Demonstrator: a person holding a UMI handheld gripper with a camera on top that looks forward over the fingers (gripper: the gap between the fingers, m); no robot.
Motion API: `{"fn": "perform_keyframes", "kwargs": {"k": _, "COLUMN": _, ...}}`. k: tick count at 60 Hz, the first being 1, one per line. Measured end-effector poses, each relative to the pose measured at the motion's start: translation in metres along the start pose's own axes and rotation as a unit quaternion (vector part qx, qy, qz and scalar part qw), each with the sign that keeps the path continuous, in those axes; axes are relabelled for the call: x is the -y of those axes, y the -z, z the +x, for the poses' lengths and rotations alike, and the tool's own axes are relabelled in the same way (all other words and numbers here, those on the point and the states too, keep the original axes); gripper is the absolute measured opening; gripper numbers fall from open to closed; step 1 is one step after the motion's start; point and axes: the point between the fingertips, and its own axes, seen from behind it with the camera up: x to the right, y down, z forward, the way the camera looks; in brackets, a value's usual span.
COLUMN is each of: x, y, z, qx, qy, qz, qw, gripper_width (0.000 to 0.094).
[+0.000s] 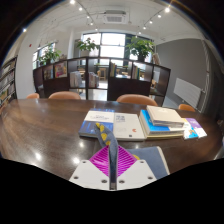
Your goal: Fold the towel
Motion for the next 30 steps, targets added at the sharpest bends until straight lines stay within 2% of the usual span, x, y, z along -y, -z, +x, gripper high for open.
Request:
{"fn": "perform_keyframes", "kwargs": {"k": 6, "x": 0.007, "y": 0.013, "z": 0.060, "qx": -0.025, "qy": 0.004, "qz": 0.005, "qw": 1.000, "gripper_width": 0.0070}}
{"fn": "perform_keyframes", "kwargs": {"k": 10, "x": 0.001, "y": 0.003, "z": 0.097, "qx": -0.025, "qy": 0.000, "qz": -0.006, "qw": 1.000, "gripper_width": 0.0133}}
{"fn": "perform_keyframes", "kwargs": {"k": 14, "x": -0.012, "y": -0.010, "z": 0.124, "qx": -0.020, "qy": -0.006, "qz": -0.014, "qw": 1.000, "gripper_width": 0.0277}}
{"fn": "perform_keyframes", "kwargs": {"k": 18, "x": -0.035, "y": -0.023, "z": 0.144, "qx": -0.014, "qy": -0.009, "qz": -0.035, "qw": 0.999, "gripper_width": 0.0438}}
{"fn": "perform_keyframes", "kwargs": {"k": 24, "x": -0.074, "y": -0.033, "z": 0.164, "qx": 0.001, "qy": -0.014, "qz": -0.065, "qw": 0.998, "gripper_width": 0.0634}}
{"fn": "perform_keyframes", "kwargs": {"k": 30, "x": -0.068, "y": -0.008, "z": 0.170, "qx": 0.013, "qy": -0.005, "qz": -0.058, "qw": 0.998, "gripper_width": 0.0726}}
